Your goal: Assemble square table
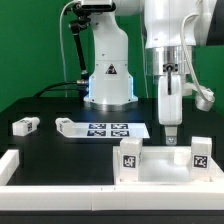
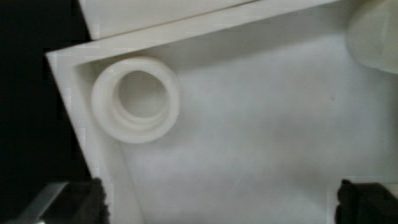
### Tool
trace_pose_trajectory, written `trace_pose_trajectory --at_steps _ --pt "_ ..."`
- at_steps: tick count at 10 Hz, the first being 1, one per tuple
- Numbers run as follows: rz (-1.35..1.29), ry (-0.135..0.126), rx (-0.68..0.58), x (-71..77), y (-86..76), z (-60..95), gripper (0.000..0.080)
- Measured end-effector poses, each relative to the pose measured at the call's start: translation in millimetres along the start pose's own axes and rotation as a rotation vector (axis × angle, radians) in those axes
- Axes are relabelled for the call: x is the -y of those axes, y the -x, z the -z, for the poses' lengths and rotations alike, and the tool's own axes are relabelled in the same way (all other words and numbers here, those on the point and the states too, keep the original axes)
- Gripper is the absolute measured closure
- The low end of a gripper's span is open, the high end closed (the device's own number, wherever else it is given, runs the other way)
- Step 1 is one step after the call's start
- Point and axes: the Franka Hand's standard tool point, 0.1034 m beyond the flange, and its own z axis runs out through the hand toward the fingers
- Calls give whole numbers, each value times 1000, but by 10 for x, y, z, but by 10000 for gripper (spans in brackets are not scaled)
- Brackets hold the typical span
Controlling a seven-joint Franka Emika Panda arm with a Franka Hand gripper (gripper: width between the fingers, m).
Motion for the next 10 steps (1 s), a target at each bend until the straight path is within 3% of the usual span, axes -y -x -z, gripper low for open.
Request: trace_pose_trajectory --at_steps 3,4,5,7,9,10 --pt "76 7 -2 -11 -32 -21 151" --pt "175 16 12 -19 -199 -50 151" --pt "197 6 21 -70 -387 -67 151" --pt "231 40 5 -241 -602 -204 151" --pt "201 25 -33 -319 -617 -388 151" --pt "197 35 -31 -368 -548 -434 151"
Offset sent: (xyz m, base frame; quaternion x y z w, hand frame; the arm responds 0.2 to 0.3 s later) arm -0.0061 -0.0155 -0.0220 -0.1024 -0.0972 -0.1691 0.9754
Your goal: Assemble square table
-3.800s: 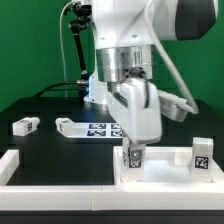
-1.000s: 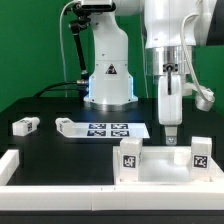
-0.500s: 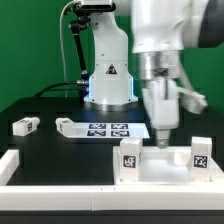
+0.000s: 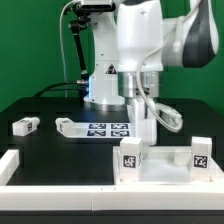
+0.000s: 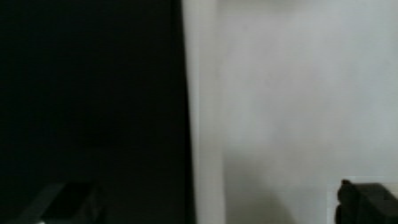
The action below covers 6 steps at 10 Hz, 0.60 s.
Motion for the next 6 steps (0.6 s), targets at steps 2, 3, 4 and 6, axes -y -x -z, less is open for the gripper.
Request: trace_pose_trajectory --at_steps 2,3,4,6 --pt "-5 5 3 3 10 -9 151" --pt "-5 6 3 -1 10 -13 272" --pt "-5 6 3 -1 10 -13 272" --pt "-4 7 2 -2 9 -15 590"
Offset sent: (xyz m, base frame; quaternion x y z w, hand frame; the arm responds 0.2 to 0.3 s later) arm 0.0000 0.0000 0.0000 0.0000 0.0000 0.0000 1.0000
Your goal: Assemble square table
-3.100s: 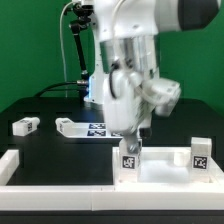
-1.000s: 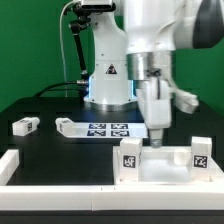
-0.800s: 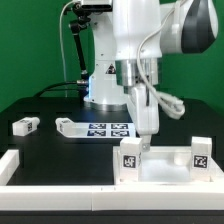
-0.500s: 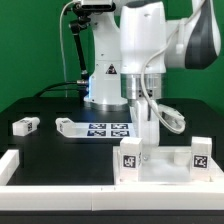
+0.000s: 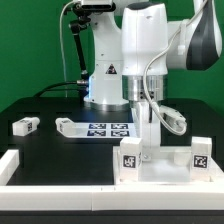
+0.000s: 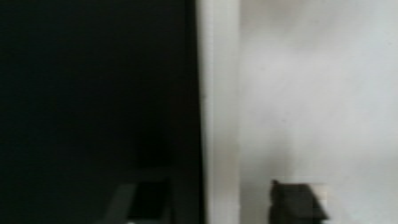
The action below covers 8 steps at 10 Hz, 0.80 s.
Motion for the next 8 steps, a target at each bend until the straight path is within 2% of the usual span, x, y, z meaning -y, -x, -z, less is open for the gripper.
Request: trace_pose_trajectory --at_steps 1,2,8 --pt "0 0 0 -1 0 -1 590" --pt "0 0 0 -2 0 -1 744" --pt "0 1 0 -2 0 -1 744"
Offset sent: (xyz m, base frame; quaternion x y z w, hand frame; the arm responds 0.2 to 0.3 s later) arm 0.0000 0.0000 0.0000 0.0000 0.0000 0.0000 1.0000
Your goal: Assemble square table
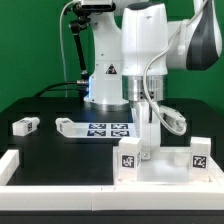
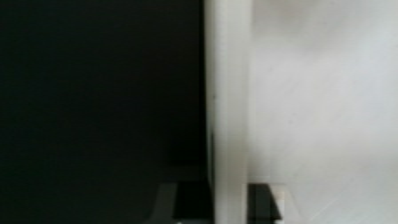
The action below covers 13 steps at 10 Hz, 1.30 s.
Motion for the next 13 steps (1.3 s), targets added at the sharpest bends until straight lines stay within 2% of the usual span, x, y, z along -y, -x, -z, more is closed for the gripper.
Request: trace_pose_trajectory --at_steps 2,4,5,7,11,13 --pt "3 0 0 0 -1 0 742" --pt "147 -22 -25 -45 -192 44 742" --pt "245 -24 -32 -78 -322 81 742" --pt "401 -19 -49 -105 -482 78 742" --pt "589 -22 -82 -86 -670 86 741" --pt "921 -23 -116 9 -1009 123 741"
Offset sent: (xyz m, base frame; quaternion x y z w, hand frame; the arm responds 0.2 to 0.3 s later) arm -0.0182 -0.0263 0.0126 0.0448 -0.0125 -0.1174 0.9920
